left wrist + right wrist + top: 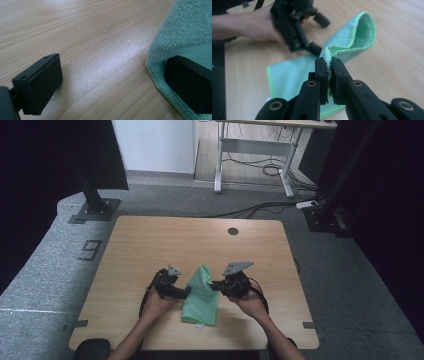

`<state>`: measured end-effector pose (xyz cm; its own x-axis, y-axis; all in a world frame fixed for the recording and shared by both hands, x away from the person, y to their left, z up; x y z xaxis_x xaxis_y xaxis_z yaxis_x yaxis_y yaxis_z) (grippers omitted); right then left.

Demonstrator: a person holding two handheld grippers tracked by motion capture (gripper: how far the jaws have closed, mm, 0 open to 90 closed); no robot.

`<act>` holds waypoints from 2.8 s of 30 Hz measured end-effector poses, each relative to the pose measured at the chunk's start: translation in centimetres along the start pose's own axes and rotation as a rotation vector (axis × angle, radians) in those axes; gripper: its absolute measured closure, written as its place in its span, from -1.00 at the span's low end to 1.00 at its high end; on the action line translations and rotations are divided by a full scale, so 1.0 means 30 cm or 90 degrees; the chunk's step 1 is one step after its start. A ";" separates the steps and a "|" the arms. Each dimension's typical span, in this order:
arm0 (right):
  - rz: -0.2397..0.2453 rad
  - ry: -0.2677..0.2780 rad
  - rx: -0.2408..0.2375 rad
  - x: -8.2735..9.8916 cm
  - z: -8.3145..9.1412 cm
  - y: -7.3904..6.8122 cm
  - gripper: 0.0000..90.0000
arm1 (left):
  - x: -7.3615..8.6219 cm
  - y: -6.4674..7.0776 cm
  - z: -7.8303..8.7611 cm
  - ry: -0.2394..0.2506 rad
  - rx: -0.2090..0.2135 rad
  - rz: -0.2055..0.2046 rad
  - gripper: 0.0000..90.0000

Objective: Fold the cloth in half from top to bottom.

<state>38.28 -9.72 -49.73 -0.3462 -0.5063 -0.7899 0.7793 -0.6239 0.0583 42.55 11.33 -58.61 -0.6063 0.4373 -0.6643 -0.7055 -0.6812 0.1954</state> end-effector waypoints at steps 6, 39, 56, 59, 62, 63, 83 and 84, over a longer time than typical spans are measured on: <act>0.002 -0.017 -0.015 0.068 -0.007 -0.043 0.87 | 0.003 0.002 0.002 0.005 0.001 -0.001 -0.94; -0.014 -0.107 0.028 0.209 -0.132 -0.033 0.87 | -0.007 -0.028 0.019 -0.006 -0.007 -0.028 -0.81; -0.051 -0.090 0.012 0.222 -0.128 -0.022 0.83 | -0.157 0.093 0.095 -0.007 0.113 -0.093 -0.29; -0.056 -0.089 0.008 0.223 -0.128 -0.020 0.83 | -0.210 0.124 0.071 -0.007 0.131 -0.102 -0.22; -0.058 -0.087 0.007 0.224 -0.128 -0.019 0.83 | -0.261 0.160 0.050 -0.010 0.144 -0.116 -0.17; -0.060 -0.087 0.007 0.224 -0.128 -0.020 0.83 | -0.276 0.173 0.044 -0.010 0.148 -0.120 -0.16; -0.077 -0.080 -0.009 0.229 -0.129 -0.011 0.81 | -0.293 0.225 -0.024 -0.095 0.219 -0.102 0.89; -0.077 -0.079 -0.009 0.229 -0.129 -0.011 0.80 | -0.291 0.227 -0.015 -0.096 0.219 -0.106 0.90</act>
<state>37.65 -10.69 -57.53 -0.4992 -0.4982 -0.7090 0.7352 -0.6765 -0.0423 43.20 2.63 -51.81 -0.5023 0.6239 -0.5987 -0.8647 -0.3689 0.3410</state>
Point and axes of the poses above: each handheld gripper's, and its own axes: z roughly backward along the jaws, x roughly out of its underside, y roughly to its right, the point moved 5 cm from there along -z, roughly forward along the jaws, and after that the axes turned 14 degrees about x, right-handed, at the moved point
